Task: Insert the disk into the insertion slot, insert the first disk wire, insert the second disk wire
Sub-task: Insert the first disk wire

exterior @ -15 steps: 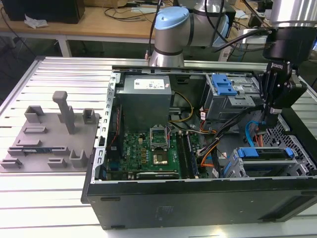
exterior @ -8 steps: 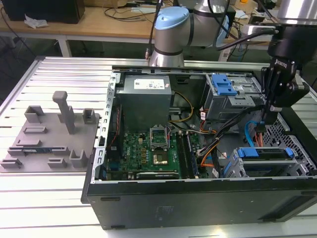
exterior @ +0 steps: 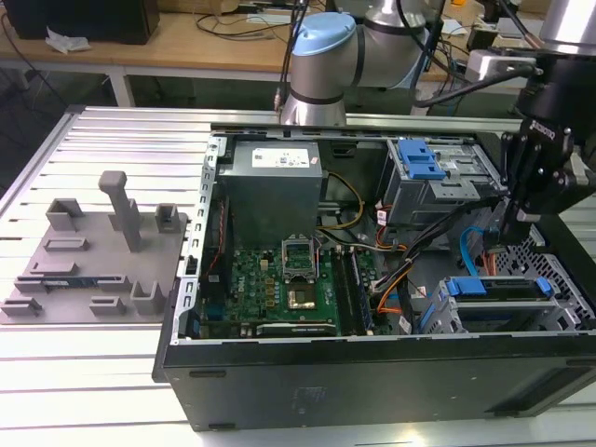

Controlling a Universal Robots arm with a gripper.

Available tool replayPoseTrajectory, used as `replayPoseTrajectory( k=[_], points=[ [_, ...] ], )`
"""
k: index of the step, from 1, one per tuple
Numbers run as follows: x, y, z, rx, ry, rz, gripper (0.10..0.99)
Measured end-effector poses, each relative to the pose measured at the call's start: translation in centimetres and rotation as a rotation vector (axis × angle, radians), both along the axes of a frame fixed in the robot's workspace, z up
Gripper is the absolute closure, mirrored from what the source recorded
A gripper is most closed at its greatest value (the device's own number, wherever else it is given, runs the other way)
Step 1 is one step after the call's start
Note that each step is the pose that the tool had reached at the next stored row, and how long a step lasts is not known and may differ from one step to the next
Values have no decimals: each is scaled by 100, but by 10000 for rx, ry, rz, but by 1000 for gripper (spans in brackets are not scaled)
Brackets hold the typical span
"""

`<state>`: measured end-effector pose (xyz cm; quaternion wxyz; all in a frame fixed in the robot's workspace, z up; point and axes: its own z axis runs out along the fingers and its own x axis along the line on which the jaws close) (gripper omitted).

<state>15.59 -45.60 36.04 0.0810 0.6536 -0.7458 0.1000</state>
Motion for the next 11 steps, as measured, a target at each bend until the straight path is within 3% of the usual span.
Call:
replayPoseTrajectory(
  k=[2, 4, 5, 6, 8, 10, 11],
  points=[
    [0, -65, 1, 65, 2, 0, 922],
    [1, -120, 0, 276, 3, 1, 922],
    [2, -139, 0, 469, 3, 0, 922],
    [4, -177, 0, 960, 3, 1, 922],
    [6, -225, 0, 1474, 3, 0, 922],
    [10, -258, 0, 1643, 7, 0, 922],
    [15, -279, 0, 1668, 38, -3, 922]
  ],
)
